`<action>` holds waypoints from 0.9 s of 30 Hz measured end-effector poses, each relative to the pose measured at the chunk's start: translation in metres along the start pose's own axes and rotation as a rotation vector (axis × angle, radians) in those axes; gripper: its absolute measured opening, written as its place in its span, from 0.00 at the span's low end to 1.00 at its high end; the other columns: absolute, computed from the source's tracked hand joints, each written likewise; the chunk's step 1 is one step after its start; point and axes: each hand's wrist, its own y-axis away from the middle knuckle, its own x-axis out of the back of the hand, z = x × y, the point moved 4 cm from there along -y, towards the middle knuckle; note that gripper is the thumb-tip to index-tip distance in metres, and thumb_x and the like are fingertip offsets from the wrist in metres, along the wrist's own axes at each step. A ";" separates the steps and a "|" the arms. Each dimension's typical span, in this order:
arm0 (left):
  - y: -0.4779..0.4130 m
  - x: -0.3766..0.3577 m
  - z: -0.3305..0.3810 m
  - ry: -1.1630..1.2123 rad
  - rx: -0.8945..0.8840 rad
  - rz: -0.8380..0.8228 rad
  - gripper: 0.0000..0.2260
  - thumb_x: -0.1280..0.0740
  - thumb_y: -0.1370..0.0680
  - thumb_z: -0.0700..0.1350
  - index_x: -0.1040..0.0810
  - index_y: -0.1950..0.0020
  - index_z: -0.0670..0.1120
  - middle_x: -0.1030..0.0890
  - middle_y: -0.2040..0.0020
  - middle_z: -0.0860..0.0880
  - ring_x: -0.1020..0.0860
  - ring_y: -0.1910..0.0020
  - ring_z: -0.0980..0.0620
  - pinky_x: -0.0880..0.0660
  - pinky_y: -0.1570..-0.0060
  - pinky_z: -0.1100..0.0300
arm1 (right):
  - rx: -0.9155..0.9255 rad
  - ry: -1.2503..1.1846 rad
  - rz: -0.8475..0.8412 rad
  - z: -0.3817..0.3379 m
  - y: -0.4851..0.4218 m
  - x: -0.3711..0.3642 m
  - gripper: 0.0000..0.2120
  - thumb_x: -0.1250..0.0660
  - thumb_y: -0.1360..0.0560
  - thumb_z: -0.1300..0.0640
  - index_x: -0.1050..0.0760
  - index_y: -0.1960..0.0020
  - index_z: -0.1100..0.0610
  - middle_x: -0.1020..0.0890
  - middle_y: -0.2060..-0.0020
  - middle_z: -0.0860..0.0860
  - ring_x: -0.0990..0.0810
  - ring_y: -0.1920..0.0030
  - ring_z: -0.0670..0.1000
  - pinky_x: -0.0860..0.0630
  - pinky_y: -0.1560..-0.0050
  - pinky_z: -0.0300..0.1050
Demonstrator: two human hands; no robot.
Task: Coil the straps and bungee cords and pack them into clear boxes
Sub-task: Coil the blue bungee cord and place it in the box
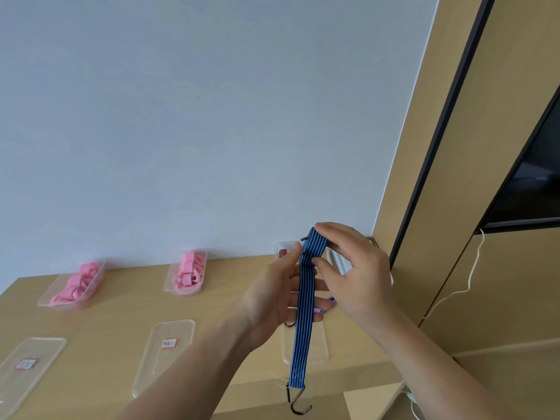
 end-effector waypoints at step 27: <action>-0.002 0.019 0.008 0.056 -0.163 0.076 0.11 0.34 0.17 0.47 0.18 0.41 0.42 0.17 0.52 0.46 0.18 0.55 0.46 0.19 0.52 0.48 | -0.344 -0.258 -0.284 0.002 0.008 -0.012 0.20 0.25 0.33 0.54 0.19 0.41 0.49 0.18 0.47 0.41 0.20 0.43 0.48 0.22 0.43 0.50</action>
